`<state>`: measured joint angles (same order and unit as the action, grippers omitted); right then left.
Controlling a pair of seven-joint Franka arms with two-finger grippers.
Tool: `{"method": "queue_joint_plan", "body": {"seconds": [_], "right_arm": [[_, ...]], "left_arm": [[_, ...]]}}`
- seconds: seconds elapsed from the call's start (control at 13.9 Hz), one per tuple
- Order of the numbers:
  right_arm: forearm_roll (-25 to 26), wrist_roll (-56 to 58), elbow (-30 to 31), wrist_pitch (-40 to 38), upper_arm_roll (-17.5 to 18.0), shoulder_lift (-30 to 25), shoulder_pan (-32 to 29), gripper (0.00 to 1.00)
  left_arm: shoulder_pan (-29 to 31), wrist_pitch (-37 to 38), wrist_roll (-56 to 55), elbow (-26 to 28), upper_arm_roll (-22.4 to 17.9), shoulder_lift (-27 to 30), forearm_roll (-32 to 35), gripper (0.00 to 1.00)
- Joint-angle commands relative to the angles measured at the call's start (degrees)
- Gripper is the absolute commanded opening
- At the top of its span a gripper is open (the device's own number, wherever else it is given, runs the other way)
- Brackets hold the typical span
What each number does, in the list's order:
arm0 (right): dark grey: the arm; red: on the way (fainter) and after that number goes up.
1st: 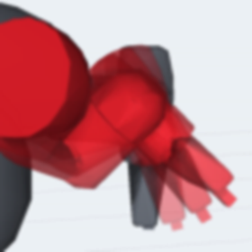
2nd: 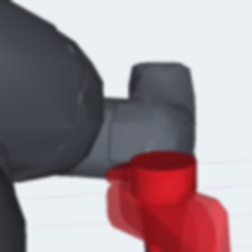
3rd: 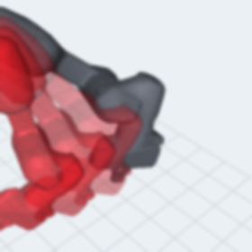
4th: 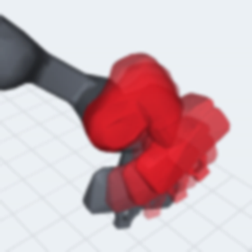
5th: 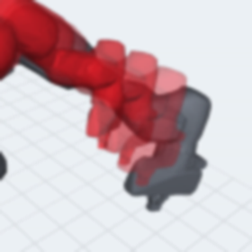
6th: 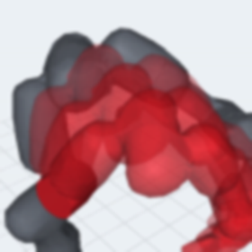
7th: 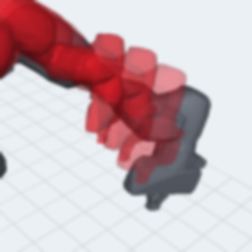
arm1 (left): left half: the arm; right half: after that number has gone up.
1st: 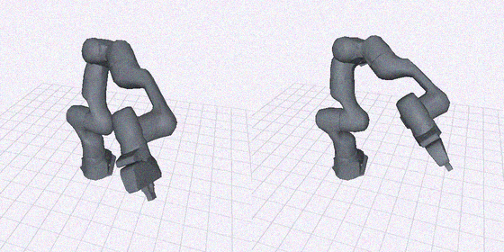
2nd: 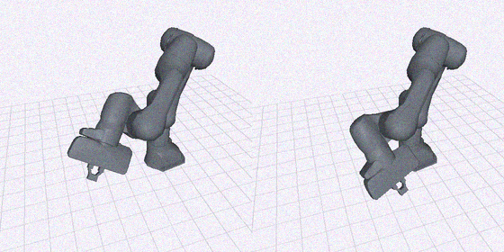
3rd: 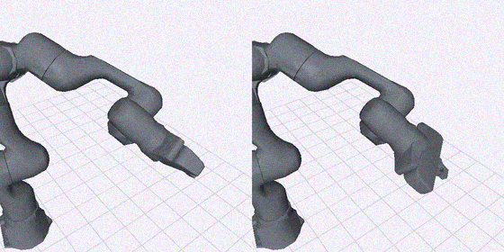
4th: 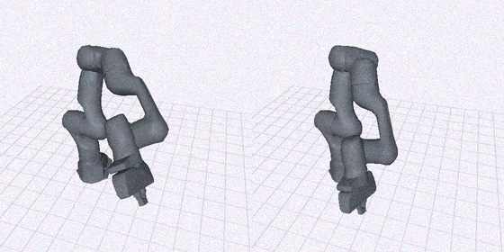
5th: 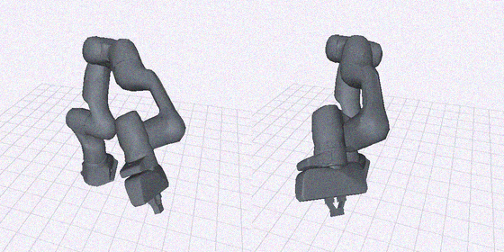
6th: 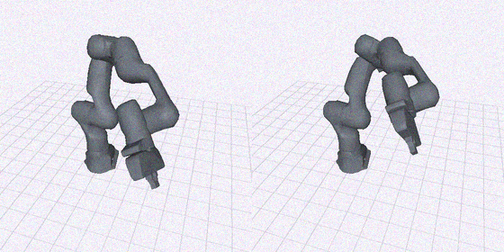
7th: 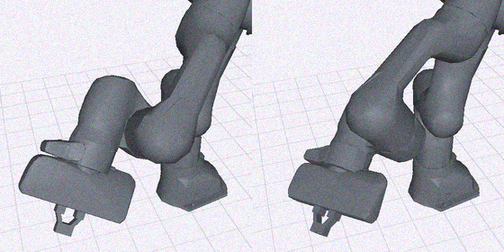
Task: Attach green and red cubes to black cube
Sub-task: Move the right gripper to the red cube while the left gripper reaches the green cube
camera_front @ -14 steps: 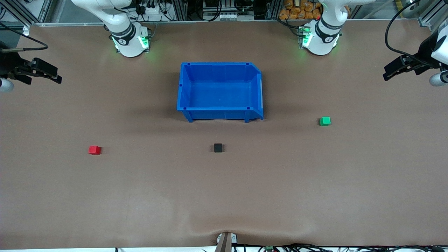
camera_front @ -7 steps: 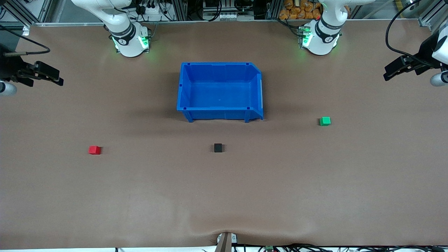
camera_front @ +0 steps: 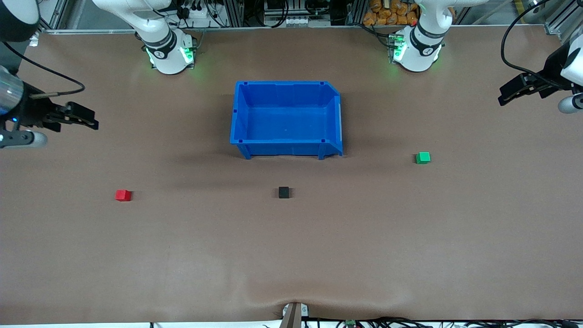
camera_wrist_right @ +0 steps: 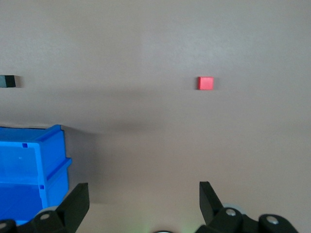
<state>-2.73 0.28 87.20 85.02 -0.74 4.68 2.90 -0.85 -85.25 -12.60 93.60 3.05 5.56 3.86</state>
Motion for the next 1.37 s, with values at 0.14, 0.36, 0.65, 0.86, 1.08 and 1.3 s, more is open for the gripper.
{"method": "queue_joint_plan", "body": {"seconds": [0.14,0.36,0.65,0.86,1.08,1.3], "right_arm": [[0.09,-0.54,-1.95,1.46,0.13,3.31,2.11,1.0],[0.0,-0.9,-1.95,3.21,0.13,4.98,2.73,1.0],[0.79,-0.81,-2.12,7.42,0.04,9.9,5.97,1.0],[0.0,-0.28,-1.95,8.76,-0.14,13.76,2.65,1.0],[1.05,-0.19,-1.77,11.11,-0.31,16.93,-0.25,1.0],[1.58,0.07,0.33,13.06,-0.31,19.22,-3.33,1.0]], "left_arm": [[-0.2,1.49,-0.14,-0.26,0.56,-0.54,-0.43,1.0],[0.06,1.41,0.13,0.7,0.91,-1.69,-0.43,1.0],[0.32,-5.25,-0.4,6.93,0.91,-1.78,-0.52,1.0],[0.23,-14.11,-1.02,15.35,0.91,-1.87,-0.52,1.0],[0.41,-27.38,-1.02,24.23,0.91,-3.27,-0.52,1.0],[0.32,-31.73,-2.24,26.9,0.91,-6.77,-0.52,1.0]]}}
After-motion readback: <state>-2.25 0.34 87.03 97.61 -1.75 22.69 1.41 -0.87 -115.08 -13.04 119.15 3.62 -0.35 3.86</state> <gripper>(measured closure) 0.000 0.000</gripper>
